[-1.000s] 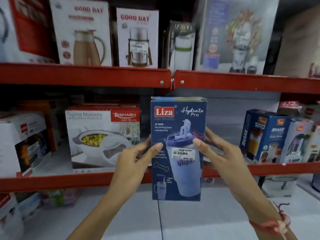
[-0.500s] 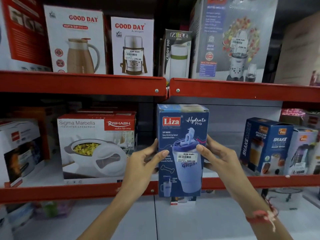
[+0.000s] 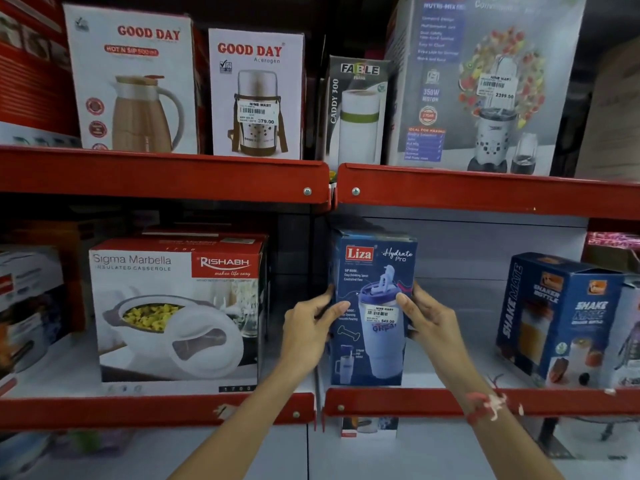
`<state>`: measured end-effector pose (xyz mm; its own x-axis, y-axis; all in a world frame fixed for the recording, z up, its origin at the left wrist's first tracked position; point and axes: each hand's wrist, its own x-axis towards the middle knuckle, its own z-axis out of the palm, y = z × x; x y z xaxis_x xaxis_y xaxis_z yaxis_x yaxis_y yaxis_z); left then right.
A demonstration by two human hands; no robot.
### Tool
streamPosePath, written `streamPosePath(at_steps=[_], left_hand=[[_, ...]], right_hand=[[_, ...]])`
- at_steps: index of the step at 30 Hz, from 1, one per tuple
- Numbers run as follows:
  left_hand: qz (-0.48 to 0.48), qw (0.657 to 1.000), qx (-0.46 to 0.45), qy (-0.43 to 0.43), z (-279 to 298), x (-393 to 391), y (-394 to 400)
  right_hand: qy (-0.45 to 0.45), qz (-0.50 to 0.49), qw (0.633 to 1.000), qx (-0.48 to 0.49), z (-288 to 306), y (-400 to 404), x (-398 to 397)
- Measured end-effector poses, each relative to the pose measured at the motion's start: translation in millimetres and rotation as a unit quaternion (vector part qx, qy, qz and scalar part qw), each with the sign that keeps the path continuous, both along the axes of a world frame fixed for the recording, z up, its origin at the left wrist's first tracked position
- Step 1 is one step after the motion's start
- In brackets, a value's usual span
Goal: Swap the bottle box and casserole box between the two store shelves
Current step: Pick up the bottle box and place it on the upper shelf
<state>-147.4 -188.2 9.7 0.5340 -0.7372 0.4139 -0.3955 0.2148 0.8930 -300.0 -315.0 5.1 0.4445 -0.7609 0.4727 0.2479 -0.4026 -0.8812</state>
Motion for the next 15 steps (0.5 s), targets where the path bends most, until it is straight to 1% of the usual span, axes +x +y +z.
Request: streamPosePath(at_steps=[3, 8, 15], left_hand=[[0.007, 1.0, 0.016, 0.017, -8.3, 1.9, -9.2], [0.004, 1.0, 0.01, 0.022, -13.7, 1.9, -16.7], [-0.019, 0.999, 0.004, 0.037, -16.9, 2.0, -10.0]], right_hand=[[0.008, -0.015, 1.0, 0.01, -9.6, -11.3, 2.4], [0.008, -0.025, 1.0, 0.011, -15.9, -19.0, 1.5], [0.013, -0.003, 1.0, 0.007, -21.6, -15.2, 0.2]])
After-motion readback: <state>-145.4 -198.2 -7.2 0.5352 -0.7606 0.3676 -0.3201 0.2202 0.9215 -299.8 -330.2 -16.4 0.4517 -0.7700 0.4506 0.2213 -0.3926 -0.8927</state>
